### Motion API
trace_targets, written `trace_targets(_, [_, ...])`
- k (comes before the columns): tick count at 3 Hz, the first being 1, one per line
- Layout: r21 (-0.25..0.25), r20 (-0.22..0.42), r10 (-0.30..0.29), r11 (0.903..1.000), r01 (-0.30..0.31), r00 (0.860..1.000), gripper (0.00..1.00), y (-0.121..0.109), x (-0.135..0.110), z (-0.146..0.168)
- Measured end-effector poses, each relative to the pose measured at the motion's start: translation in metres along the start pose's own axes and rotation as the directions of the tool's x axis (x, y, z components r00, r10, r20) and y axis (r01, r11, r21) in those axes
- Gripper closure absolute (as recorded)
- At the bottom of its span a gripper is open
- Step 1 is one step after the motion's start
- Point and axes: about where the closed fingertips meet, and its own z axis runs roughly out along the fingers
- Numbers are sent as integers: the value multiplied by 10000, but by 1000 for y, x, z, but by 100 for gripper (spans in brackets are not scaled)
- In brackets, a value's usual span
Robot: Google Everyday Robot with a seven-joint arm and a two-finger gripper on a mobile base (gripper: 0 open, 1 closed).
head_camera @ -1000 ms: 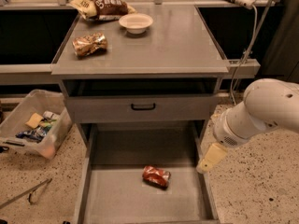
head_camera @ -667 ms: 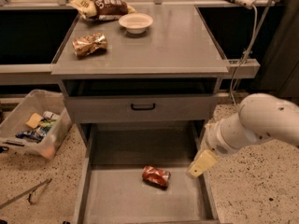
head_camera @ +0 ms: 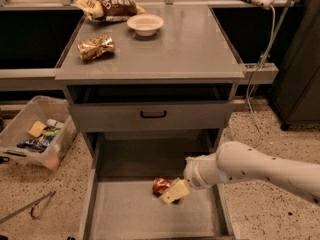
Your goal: Pick coke can from middle drawer and place on counter
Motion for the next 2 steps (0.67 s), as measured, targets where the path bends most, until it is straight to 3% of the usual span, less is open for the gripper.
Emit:
trace_targets(1, [-215, 539, 312, 9993, -301, 9981, 0, 8, 3, 69])
trace_targets(2, [265, 821, 245, 9993, -268, 9963, 0, 4, -4, 124])
